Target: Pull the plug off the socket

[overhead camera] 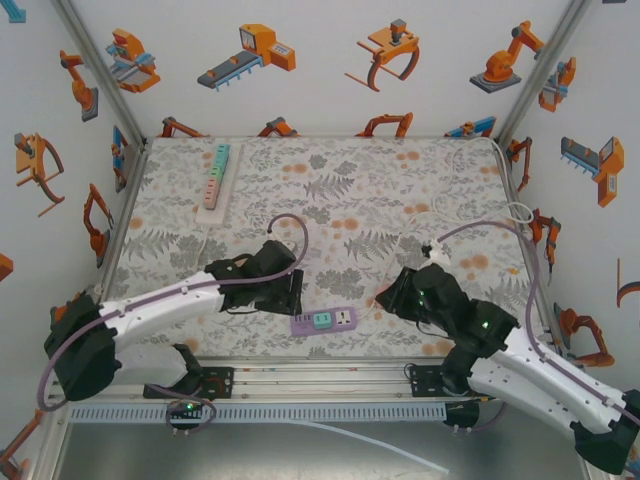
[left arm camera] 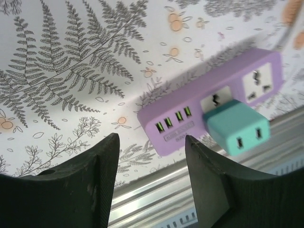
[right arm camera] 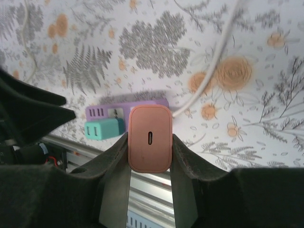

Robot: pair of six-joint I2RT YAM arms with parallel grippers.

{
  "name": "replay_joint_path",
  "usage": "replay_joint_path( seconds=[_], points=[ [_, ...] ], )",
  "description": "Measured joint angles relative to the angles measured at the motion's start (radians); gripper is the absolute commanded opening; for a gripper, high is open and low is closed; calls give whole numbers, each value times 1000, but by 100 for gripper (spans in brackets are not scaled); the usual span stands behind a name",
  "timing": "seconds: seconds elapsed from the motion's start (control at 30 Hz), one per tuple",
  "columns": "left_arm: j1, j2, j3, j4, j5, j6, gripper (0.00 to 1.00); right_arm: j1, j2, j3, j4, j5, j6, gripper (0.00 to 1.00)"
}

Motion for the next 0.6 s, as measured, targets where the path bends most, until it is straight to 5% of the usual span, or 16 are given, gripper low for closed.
replay_joint_path(
  seconds=[0.33,0.57,0.6],
  points=[
    [-2,-348,-89,108,177,118,68,0,-50,-262,179,-124,126,10],
    [-3,-468,-171,138,179,123,100,0,32,-348,347,-164,185,24],
    [-3,-475,-175,138,172,124,97,0,48,-349,362,-169,189,26]
  ],
)
